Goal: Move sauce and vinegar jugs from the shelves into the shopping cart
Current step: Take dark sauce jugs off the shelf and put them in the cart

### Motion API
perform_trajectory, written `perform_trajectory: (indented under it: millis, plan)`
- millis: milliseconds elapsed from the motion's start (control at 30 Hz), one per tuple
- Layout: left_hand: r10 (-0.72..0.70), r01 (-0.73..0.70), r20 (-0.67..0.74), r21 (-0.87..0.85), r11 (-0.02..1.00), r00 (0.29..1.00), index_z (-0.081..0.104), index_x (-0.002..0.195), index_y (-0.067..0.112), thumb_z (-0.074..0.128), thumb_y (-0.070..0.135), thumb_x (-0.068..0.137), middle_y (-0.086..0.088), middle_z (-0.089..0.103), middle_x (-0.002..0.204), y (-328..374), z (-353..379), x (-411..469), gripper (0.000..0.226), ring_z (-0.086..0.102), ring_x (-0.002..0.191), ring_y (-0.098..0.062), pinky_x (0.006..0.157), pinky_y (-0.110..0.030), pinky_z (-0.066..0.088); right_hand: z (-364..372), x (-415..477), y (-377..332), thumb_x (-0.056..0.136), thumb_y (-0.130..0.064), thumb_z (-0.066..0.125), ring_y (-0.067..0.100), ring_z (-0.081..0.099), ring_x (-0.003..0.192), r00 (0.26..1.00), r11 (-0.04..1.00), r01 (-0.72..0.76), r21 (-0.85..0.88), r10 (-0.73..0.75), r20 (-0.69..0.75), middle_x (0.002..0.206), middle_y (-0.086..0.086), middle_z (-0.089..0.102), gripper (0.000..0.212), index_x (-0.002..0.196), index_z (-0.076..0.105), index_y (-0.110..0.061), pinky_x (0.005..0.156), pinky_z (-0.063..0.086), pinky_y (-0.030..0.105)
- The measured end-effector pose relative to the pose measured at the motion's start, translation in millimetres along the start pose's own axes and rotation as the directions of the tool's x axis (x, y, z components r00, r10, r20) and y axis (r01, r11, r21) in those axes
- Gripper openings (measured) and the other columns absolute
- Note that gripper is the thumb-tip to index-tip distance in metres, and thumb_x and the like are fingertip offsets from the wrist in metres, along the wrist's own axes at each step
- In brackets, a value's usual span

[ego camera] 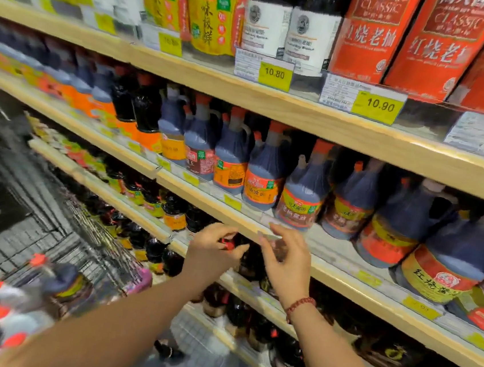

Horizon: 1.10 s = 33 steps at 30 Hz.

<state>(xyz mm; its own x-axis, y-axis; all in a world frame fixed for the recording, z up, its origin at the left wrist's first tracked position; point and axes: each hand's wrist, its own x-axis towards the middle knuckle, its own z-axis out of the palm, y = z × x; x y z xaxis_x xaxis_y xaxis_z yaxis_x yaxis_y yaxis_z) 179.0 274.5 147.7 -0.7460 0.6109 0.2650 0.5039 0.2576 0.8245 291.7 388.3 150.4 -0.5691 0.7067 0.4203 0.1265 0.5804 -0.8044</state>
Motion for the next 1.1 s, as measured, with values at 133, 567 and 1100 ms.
perform_trajectory:
  millis: [133, 567, 1100]
  plan:
    - [-0.056, 0.057, -0.027, 0.045, 0.997, 0.998, 0.068, 0.113, 0.021, 0.076, 0.03, 0.076, 0.01, 0.064, 0.105, -32.7, -60.5, -10.5, 0.039, 0.056, 0.09, 0.006, 0.077, -0.001, 0.044, 49.9, -2.5, -20.9, 0.086, -0.026, 0.066, 0.003, 0.058, 0.078, 0.992, 1.0, 0.015, 0.019, -0.017, 0.128, 0.095, -0.017, 0.053, 0.026, 0.111, 0.064, -0.021, 0.065, 0.052, 0.017]
    - [-0.479, 0.504, -0.334, -0.014, 0.864, 0.812, 0.069, 0.109, 0.024, 0.077, 0.022, 0.075, 0.007, 0.065, 0.094, -187.3, -255.5, -87.6, 0.035, 0.06, 0.083, -0.005, 0.072, -0.016, 0.048, 264.7, -38.2, -115.1, 0.085, -0.022, 0.068, 0.01, 0.054, 0.077, 0.818, 0.99, 0.137, 0.015, -0.122, 0.562, 0.094, -0.009, 0.054, 0.025, 0.109, 0.064, -0.018, 0.072, 0.048, 0.026]
    - [-0.689, 0.692, -0.437, -0.186, 0.698, 0.577, 0.068, 0.108, 0.022, 0.079, 0.023, 0.072, 0.009, 0.067, 0.09, -259.8, -272.3, -108.6, 0.037, 0.064, 0.091, -0.014, 0.082, -0.031, 0.053, 407.6, -80.5, -100.3, 0.084, -0.025, 0.067, 0.012, 0.06, 0.084, 0.533, 1.0, 0.015, -0.023, 0.011, 0.846, 0.1, -0.005, 0.058, 0.025, 0.108, 0.064, -0.019, 0.083, 0.055, 0.041]
